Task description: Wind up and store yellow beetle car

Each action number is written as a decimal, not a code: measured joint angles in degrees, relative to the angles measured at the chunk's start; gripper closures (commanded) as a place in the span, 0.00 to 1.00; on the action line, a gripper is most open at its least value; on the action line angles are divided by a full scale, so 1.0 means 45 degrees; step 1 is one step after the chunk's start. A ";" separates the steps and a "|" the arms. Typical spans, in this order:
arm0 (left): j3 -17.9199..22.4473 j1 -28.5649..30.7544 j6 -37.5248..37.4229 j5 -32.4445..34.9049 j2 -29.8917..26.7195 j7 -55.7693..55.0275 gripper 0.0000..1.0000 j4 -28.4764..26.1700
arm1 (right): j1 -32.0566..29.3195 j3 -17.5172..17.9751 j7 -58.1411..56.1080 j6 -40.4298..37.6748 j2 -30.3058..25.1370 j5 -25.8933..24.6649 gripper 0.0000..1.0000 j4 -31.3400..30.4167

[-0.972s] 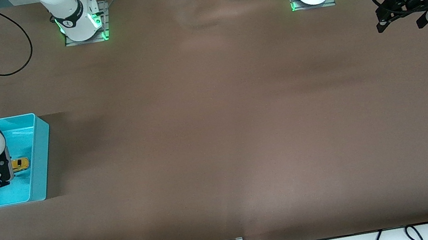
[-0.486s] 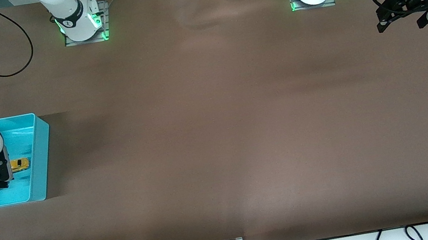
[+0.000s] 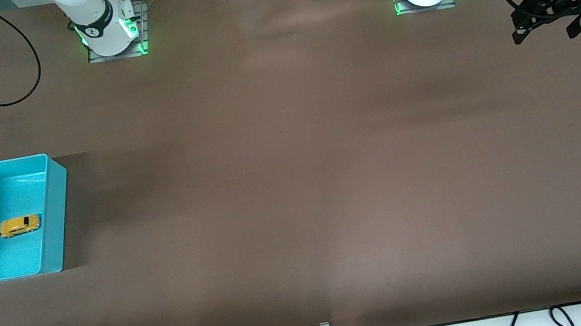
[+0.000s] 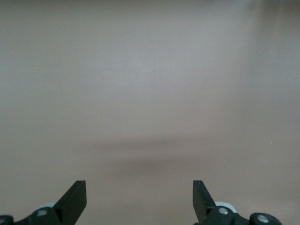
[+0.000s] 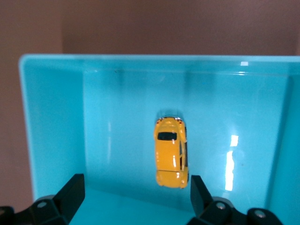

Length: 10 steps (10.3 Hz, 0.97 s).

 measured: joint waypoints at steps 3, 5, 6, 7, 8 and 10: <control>0.0006 0.0001 -0.0010 0.0000 -0.0002 0.0000 0.00 0.0005 | 0.0033 0.0555 0.3083 -0.1914 -0.1264 0.0085 0.00 0.0247; 0.0007 0.0001 -0.0013 -0.0001 -0.0002 0.0000 0.00 0.0008 | 0.0041 0.0864 0.5389 -0.2731 -0.1954 0.0564 0.00 0.0275; 0.0007 0.0002 -0.0015 -0.0001 -0.0002 0.0000 0.00 0.0009 | 0.0045 0.1078 0.6586 -0.3083 -0.2277 0.0740 0.00 0.0283; 0.0007 0.0002 -0.0017 -0.0001 -0.0002 0.0000 0.00 0.0009 | 0.0045 0.1333 0.7770 -0.3382 -0.2572 0.0872 0.00 0.0288; 0.0006 0.0001 -0.0018 -0.0001 -0.0002 0.0000 0.00 0.0010 | 0.0051 0.1655 0.8981 -0.3585 -0.2862 0.1030 0.00 0.0292; 0.0005 0.0001 -0.0020 -0.0002 -0.0002 0.0000 0.00 0.0010 | 0.0068 0.2312 1.1325 -0.3716 -0.3409 0.1435 0.00 0.0296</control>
